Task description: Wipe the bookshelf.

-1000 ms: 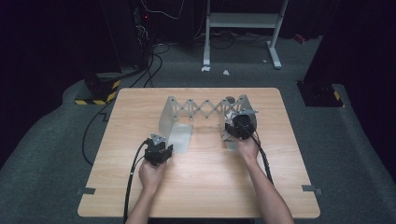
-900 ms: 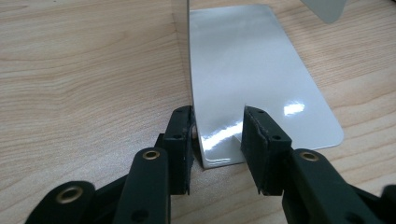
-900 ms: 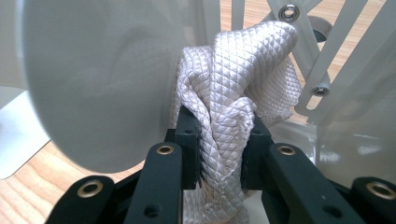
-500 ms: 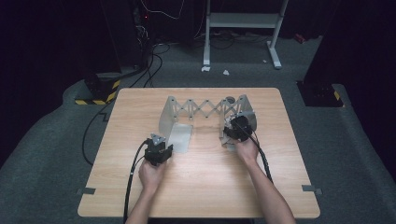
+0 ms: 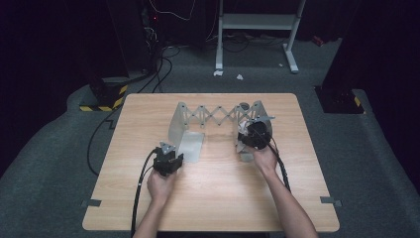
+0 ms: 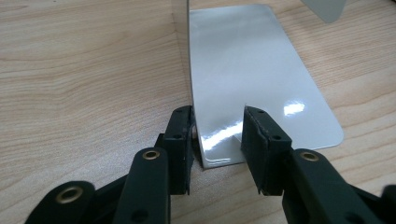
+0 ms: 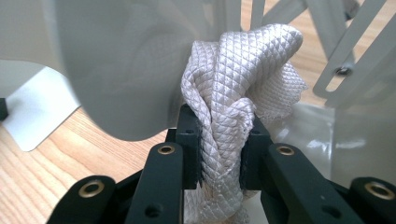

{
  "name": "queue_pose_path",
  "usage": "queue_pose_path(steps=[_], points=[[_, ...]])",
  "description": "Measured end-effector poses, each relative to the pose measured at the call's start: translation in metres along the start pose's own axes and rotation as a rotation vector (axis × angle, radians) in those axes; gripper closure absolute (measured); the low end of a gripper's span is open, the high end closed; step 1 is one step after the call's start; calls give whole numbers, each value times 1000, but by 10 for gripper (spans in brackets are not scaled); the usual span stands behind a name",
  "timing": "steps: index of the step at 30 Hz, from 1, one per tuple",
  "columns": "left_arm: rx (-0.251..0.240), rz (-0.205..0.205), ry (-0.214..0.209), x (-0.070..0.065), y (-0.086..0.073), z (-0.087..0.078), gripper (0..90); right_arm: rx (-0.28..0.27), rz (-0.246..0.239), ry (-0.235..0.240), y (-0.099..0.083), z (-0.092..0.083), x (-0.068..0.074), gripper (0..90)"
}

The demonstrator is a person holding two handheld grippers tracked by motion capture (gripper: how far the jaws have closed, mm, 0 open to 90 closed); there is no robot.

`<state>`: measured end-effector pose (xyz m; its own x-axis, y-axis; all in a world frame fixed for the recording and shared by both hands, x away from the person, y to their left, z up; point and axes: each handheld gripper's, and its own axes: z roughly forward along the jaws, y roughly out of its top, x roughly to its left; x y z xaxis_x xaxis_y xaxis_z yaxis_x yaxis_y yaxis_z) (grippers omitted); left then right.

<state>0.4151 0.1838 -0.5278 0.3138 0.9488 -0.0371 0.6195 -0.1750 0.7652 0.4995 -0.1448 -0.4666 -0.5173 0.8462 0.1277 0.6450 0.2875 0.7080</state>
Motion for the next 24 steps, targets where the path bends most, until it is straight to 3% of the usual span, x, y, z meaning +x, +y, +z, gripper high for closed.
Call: queue_pose_path(steps=[9, 17, 24], points=[[0, -3, 5, 0, 0, 0, 642, -22, -12, 12, 2, -7, 0, 752], [-1, -8, 7, 1, 0, 0, 667, 31, -8, -4, -3, 13, -4, 754], [-1, -8, 7, 1, 0, 0, 666, 62, 27, -9, -8, 27, -8, 755]])
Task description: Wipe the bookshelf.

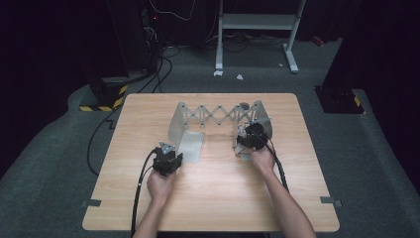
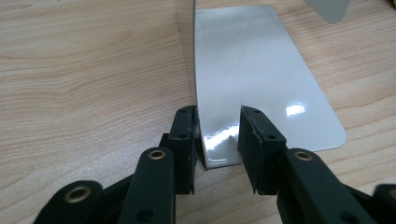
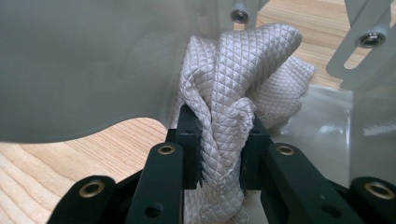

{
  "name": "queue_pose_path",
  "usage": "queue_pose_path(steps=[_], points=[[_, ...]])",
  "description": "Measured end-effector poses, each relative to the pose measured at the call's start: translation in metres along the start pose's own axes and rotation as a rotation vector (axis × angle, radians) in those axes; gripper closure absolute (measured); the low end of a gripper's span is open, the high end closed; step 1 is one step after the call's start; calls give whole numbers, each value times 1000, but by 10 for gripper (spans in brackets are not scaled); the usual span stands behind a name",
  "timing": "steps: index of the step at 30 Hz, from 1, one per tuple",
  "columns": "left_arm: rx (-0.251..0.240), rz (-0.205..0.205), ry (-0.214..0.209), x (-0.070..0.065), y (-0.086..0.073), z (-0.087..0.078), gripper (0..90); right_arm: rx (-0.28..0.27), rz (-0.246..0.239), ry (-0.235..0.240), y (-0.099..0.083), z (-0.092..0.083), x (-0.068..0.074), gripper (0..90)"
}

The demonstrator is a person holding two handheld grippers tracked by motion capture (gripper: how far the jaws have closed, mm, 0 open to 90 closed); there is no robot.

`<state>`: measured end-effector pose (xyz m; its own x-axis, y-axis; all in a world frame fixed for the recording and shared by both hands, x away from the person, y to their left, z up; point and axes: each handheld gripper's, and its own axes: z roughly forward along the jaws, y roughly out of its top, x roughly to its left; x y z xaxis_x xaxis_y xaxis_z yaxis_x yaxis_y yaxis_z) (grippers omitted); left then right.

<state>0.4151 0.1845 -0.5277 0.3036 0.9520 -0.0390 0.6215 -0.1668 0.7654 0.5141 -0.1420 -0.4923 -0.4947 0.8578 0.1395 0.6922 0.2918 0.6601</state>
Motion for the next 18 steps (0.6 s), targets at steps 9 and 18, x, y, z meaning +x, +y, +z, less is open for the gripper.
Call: queue_pose_path(steps=[9, 18], points=[[0, 1, -1, 0, 0, 0, 663, -17, -36, 2, 3, -10, 4, 750], [-1, 1, 1, 0, 0, 0, 663, -79, -63, 23, 8, -36, 7, 749]])
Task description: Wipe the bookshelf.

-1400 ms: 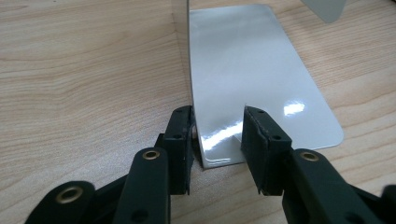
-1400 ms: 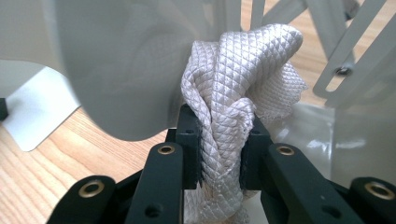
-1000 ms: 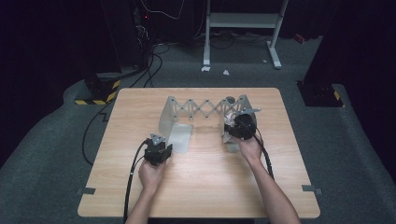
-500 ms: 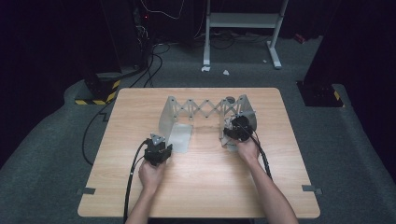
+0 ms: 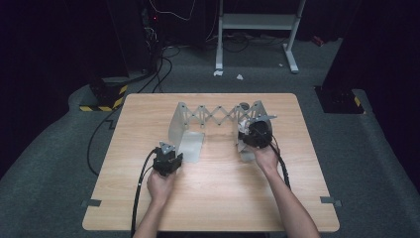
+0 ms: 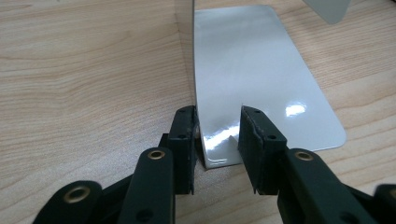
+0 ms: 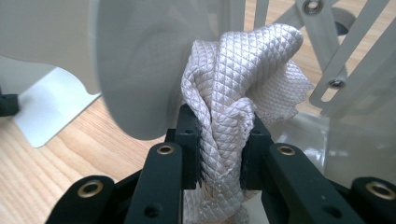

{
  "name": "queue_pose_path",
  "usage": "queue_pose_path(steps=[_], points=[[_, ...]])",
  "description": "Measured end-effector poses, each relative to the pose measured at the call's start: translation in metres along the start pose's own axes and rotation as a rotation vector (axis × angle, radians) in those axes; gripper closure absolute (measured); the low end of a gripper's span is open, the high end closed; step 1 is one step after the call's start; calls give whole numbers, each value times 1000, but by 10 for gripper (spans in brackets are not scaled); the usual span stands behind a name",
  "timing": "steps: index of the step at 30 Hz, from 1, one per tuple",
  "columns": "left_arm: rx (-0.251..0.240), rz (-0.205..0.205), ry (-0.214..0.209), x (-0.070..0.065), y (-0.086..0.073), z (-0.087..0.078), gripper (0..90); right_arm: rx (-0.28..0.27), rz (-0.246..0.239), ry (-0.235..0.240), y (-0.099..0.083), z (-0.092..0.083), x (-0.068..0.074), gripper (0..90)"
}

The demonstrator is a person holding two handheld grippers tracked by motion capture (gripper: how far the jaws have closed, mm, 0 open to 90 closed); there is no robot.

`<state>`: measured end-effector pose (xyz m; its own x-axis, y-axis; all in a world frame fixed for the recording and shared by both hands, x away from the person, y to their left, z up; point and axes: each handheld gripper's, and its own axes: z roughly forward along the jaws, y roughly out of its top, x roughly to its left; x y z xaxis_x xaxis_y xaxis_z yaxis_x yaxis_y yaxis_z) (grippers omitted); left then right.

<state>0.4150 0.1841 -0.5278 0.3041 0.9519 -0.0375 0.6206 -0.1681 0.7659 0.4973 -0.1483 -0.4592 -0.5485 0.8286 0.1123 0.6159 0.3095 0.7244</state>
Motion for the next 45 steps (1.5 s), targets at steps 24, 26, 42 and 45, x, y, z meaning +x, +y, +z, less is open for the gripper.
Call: queue_pose_path(steps=[24, 26, 42, 45], points=[[0, 0, -1, 0, 0, 0, 663, 22, -10, 4, 5, -4, 2, 750], [0, 0, -1, 0, 0, 0, 663, 53, -8, -7, -1, 6, 0, 750], [0, 2, 0, 0, 0, 0, 661, 42, -3, 5, -5, 5, 1, 749], [0, 6, 3, 0, 0, 0, 661, 23, -13, 14, -2, -3, 3, 749]])
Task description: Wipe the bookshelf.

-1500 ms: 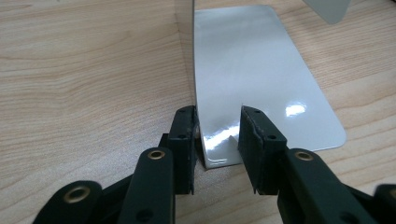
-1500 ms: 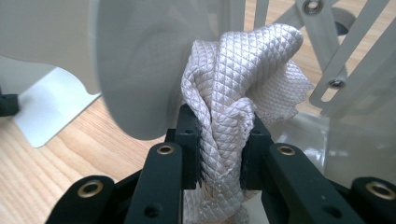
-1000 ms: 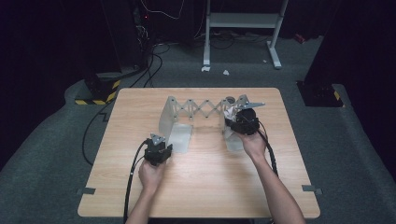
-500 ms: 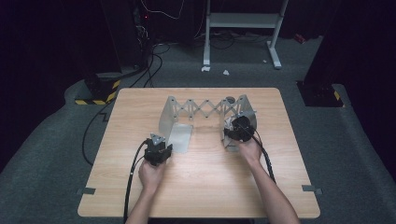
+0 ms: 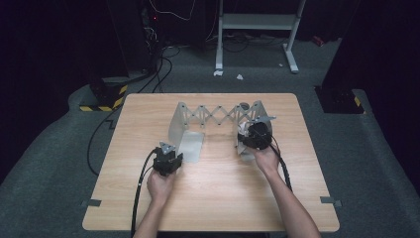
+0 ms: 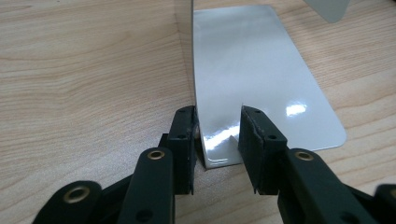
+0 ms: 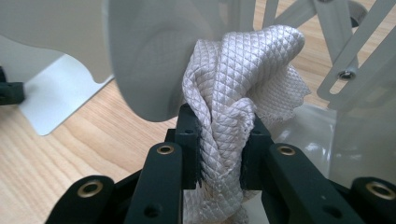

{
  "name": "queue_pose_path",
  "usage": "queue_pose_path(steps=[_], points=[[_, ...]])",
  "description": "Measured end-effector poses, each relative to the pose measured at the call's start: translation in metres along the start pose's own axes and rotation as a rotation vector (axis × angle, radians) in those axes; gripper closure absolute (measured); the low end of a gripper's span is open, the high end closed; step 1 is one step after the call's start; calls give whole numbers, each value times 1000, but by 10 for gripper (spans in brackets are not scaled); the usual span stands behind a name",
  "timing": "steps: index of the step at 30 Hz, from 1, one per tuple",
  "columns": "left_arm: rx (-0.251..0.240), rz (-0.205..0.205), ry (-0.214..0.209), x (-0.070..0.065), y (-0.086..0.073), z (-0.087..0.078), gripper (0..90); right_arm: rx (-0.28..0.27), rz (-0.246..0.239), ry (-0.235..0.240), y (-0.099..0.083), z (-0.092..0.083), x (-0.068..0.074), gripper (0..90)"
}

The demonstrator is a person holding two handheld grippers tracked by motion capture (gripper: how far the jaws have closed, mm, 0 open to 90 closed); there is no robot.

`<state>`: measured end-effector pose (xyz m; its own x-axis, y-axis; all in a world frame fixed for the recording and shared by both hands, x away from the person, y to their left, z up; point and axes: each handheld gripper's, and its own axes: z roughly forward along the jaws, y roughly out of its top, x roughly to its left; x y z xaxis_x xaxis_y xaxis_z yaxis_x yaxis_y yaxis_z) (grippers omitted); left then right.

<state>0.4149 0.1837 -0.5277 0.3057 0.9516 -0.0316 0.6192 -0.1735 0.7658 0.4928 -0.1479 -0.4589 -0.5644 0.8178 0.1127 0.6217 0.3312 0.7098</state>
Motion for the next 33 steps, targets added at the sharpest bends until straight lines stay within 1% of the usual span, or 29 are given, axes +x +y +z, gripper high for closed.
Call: queue_pose_path(steps=[2, 6, 7, 9, 12, 14, 19, 22, 25, 28, 30, 33], points=[[0, 0, 0, 0, 0, 0, 661, 9, 4, 14, 1, -3, -2, 750], [0, 0, 1, 0, 0, 0, 651, 11, -3, 16, 6, -9, -1, 751], [0, 0, 1, 0, 0, 0, 651, -1, -16, 15, 9, -13, 0, 751], [1, 2, 1, 0, 0, 0, 642, -14, -22, 16, 11, -18, 2, 751], [1, 6, -1, 0, 0, 0, 627, -21, -15, 25, 12, -23, 2, 750], [3, 12, -5, -1, 0, 0, 600, -39, -16, 35, 15, -28, 3, 750], [3, 15, -10, -1, 0, 1, 571, -81, -38, 35, 25, -42, 8, 750], [3, 15, -10, -1, 0, 1, 568, -89, -43, 30, 30, -48, 8, 749], [3, 15, -10, -1, 0, 1, 568, -91, -38, 29, 30, -49, 8, 749], [3, 15, -10, -1, 0, 1, 568, -85, -43, 23, 29, -46, 9, 749], [4, 17, -10, -1, 0, 1, 568, -75, -42, 20, 27, -41, 9, 748], [2, 14, -11, -1, 0, 1, 569, -44, -28, 15, 22, -28, 7, 747]])
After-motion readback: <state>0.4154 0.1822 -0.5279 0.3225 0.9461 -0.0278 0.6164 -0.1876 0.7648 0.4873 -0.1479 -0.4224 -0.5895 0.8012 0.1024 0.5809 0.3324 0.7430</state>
